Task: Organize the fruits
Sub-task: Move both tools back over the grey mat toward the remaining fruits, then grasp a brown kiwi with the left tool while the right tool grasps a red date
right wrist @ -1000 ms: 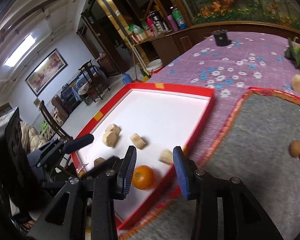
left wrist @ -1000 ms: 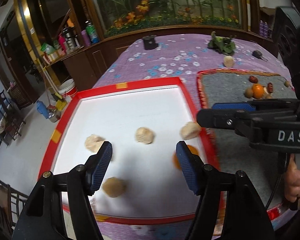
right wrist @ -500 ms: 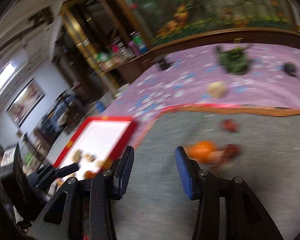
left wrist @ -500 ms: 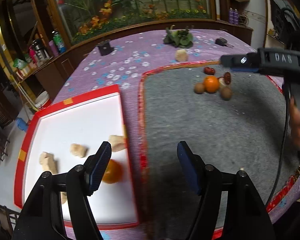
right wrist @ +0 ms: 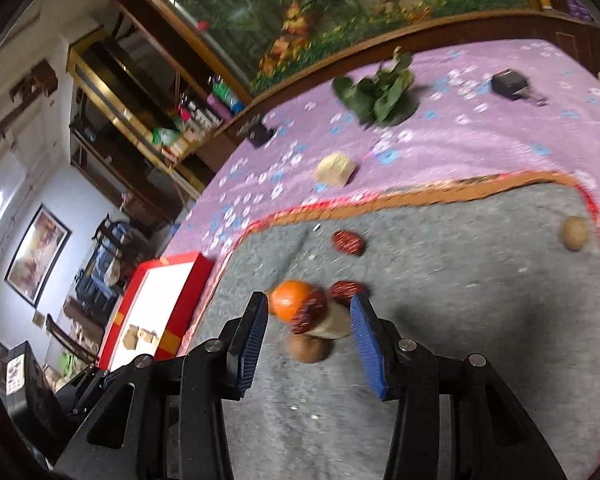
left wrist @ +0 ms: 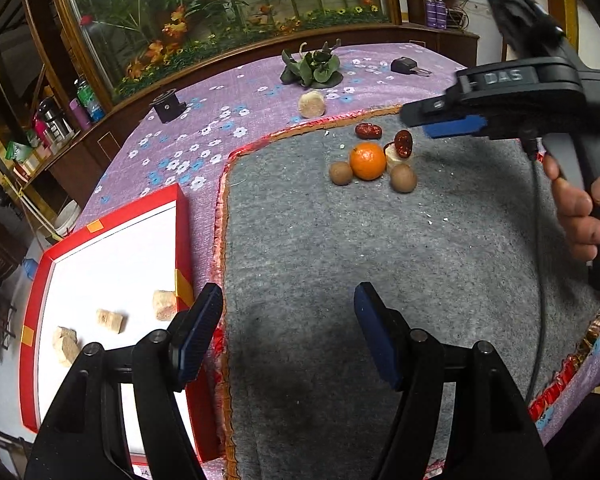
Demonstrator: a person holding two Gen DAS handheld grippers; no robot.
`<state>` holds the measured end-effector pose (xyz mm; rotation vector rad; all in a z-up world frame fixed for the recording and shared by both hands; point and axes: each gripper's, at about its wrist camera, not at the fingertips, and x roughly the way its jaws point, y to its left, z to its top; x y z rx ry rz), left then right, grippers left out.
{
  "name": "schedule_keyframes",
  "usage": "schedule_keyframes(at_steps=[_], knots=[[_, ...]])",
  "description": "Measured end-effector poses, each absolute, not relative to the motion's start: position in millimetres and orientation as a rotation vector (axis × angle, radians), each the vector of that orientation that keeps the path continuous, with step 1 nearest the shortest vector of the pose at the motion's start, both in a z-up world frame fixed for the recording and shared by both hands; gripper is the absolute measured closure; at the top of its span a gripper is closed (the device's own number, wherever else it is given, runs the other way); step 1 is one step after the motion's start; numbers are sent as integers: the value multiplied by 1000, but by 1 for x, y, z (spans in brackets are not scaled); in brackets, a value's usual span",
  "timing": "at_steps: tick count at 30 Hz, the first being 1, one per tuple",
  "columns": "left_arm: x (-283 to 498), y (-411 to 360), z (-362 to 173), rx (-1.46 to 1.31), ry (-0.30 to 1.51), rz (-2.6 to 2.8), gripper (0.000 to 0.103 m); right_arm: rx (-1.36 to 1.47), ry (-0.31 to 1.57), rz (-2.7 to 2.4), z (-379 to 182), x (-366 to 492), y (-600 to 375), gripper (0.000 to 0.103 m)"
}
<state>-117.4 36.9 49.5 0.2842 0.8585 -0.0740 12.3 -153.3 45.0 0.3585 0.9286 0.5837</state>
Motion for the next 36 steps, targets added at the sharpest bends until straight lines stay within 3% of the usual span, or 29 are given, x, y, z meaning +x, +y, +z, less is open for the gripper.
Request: schedule_keyframes(at_steps=[4, 10, 20, 25, 27, 29, 31, 33, 36], knots=[[-114, 37, 51, 278, 863, -74, 35, 351, 984, 550, 33, 21, -138, 62], [-98, 21, 55, 243, 873, -151, 36, 403, 988, 549, 23, 26, -154, 85], [-51, -18, 43, 130, 935, -249, 36, 345, 1033, 418, 10, 32, -208, 85], [-37, -35, 33, 148, 952, -260, 39, 227, 1053, 423, 12, 30, -202, 82], [-31, -39, 29, 152, 961, -267, 43, 219, 1055, 434, 13, 29, -202, 73], [-25, -42, 26, 149, 967, -277, 47, 212, 1045, 428, 17, 27, -203, 54], [-20, -43, 23, 151, 973, -279, 56, 201, 1028, 404, 19, 26, -207, 47], [-15, -43, 19, 141, 979, -280, 65, 205, 1012, 391, 20, 26, -209, 47], [-12, -43, 18, 130, 967, -289, 69, 203, 1003, 406, 21, 25, -205, 48]])
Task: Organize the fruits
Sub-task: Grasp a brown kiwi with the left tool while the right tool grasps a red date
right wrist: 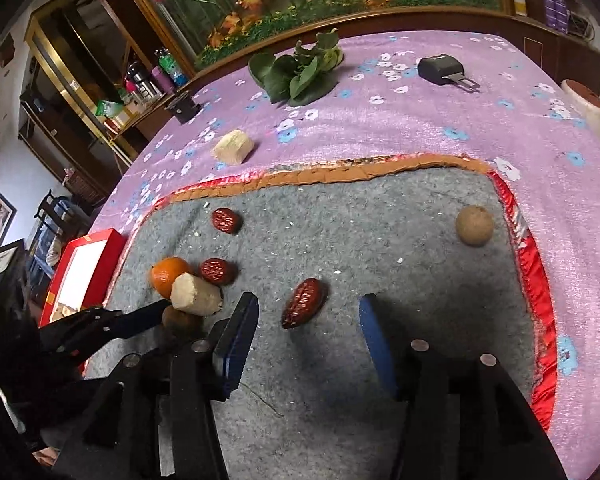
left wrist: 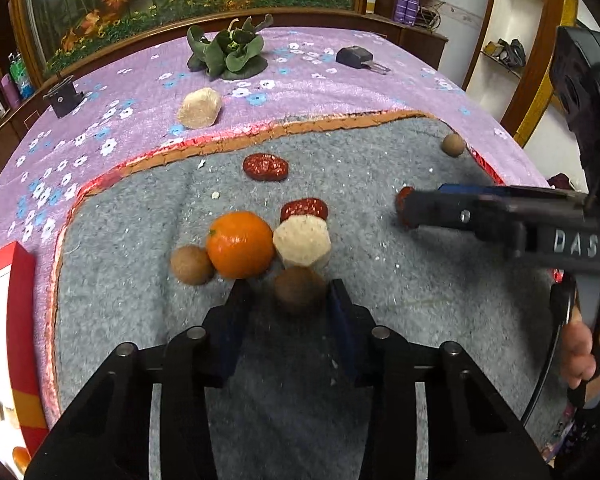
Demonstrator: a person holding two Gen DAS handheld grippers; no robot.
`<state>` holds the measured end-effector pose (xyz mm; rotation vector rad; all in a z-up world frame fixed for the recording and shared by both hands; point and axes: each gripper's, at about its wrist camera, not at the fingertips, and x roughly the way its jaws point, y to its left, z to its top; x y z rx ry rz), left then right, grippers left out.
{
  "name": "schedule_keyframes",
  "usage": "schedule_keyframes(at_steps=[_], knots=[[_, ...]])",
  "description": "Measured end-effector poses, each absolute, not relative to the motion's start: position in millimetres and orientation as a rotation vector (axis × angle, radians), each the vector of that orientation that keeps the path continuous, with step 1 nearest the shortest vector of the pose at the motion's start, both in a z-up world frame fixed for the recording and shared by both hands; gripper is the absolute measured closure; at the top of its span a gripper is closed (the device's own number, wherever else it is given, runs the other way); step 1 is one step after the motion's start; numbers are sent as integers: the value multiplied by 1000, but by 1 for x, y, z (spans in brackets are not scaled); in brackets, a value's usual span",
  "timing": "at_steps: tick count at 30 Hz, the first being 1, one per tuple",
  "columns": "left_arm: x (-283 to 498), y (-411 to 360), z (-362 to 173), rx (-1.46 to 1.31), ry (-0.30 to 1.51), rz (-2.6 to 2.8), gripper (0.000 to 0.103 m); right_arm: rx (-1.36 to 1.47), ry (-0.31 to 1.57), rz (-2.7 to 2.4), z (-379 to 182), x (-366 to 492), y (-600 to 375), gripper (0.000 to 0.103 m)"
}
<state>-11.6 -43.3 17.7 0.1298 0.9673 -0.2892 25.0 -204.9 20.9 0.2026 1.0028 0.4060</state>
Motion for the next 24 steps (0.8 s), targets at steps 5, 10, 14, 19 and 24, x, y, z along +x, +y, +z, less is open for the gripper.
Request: schedule_keyframes(at_steps=[5, 10, 14, 19, 24], knots=[[-10, -44, 18, 122, 955, -309, 81, 104, 996, 392, 16, 22, -189, 67], [-13, -42, 19, 101, 945, -318, 81, 40, 965, 366, 14, 21, -182, 82], [-18, -32, 20, 77, 940, -305, 81, 61, 961, 383, 15, 21, -184, 82], [-39, -11, 33, 66, 905, -257, 81, 106, 907, 420, 25, 17, -187, 82], [-65, 16, 47, 46, 865, -196, 81, 145, 821, 472, 39, 9, -185, 83]])
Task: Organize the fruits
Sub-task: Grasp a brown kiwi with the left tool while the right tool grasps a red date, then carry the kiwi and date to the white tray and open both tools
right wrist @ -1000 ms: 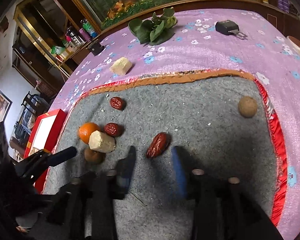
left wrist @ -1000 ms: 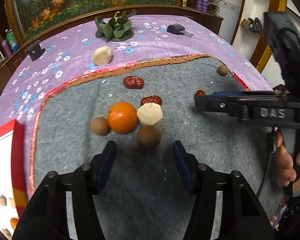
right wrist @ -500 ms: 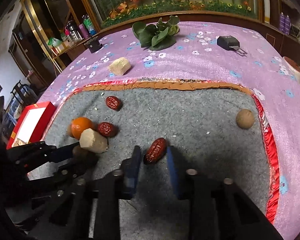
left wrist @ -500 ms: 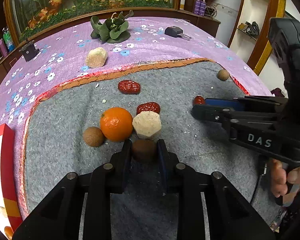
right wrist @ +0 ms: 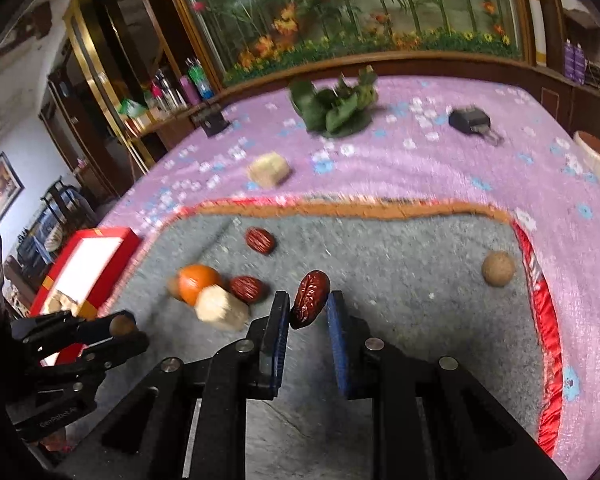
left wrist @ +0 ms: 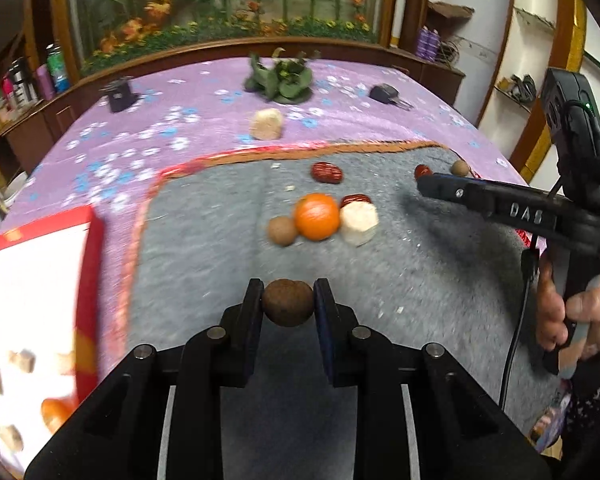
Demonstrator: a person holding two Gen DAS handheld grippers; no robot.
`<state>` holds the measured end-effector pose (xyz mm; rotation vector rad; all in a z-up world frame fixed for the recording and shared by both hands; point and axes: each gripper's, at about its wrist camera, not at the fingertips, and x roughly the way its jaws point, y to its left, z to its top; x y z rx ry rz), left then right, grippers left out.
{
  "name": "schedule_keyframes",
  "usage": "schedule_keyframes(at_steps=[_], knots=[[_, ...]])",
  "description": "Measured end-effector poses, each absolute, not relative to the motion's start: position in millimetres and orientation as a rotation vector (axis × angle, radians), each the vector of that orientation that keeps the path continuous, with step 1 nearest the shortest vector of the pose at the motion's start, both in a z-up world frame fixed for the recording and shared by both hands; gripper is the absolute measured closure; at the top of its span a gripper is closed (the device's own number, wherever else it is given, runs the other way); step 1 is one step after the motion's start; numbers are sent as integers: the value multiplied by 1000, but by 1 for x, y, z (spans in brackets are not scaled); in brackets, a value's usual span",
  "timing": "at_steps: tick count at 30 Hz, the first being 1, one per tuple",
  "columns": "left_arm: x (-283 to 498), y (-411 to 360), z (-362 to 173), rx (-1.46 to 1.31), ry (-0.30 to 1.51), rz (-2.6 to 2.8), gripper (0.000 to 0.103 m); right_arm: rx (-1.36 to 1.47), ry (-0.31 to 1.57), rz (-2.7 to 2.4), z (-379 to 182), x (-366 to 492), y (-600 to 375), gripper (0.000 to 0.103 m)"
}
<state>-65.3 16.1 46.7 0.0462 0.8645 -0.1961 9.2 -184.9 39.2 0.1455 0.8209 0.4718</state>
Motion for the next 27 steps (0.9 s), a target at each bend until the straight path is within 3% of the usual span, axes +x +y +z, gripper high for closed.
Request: schedule_keyframes(at_steps=[5, 17, 27], knots=[[-85, 46, 56, 26, 830, -132, 81, 222, 818, 577, 47, 1, -165, 83], [-114, 137, 68, -59, 745, 67, 80, 111, 848, 877, 63, -43, -8, 84], [-129, 202, 56, -101, 735, 240, 80, 72, 886, 966, 51, -59, 59, 84]])
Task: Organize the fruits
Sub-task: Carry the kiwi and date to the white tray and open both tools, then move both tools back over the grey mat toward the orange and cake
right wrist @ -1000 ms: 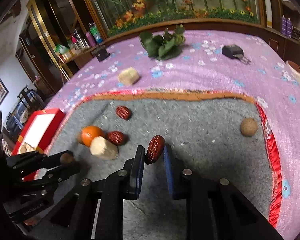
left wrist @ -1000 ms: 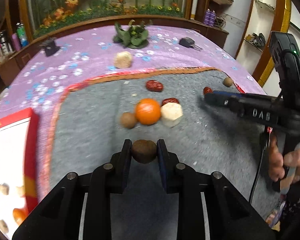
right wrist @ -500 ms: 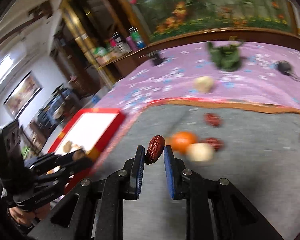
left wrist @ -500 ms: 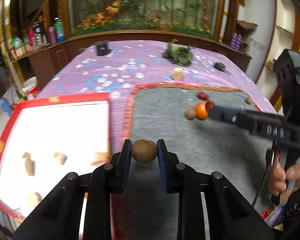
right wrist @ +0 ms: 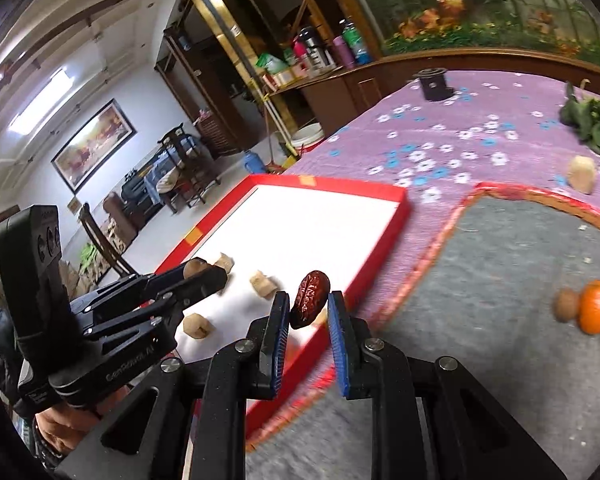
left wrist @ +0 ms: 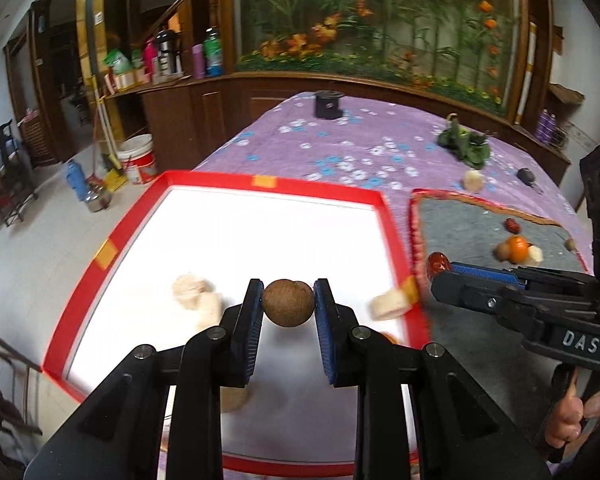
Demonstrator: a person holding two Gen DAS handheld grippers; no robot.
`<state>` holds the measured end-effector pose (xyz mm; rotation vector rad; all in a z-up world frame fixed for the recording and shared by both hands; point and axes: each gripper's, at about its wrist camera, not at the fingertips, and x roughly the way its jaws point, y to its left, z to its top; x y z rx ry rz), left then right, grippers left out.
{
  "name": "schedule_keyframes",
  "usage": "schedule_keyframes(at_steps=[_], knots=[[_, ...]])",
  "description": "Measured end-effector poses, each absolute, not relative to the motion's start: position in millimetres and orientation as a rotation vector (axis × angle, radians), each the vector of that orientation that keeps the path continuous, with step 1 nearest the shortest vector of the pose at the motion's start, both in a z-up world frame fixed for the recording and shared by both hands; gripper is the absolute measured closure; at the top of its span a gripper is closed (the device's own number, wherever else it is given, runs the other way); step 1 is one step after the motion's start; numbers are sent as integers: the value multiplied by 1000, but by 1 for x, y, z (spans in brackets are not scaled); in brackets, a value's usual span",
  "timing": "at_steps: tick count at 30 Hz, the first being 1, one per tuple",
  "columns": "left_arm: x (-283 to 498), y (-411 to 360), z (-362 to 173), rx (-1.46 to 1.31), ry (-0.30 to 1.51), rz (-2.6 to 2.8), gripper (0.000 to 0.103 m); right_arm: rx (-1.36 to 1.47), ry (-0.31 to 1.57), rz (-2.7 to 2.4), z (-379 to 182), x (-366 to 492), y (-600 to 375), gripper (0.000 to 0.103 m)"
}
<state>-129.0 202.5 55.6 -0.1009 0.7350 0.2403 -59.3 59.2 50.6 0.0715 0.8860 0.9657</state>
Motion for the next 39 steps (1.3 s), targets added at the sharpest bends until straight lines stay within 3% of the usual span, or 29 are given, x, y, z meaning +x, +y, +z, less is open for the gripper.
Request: schedule_keyframes(at_steps=[20, 21, 24, 31, 39], knots=[[-136, 214, 36, -82, 787, 305, 80, -29, 912, 1008, 34, -81, 104, 79], [-136, 213, 36, -77, 790, 309, 78, -25, 912, 1008, 34, -80, 103, 79], [-137, 208, 40, -59, 776, 330, 45, -7, 910, 1005, 37, -78, 95, 78], [-138, 180, 57, 9, 717, 267, 38, 44, 872, 958, 48, -69, 55, 73], [-130, 128, 59, 92, 734, 134, 38, 74, 855, 799, 51, -54, -34, 59]])
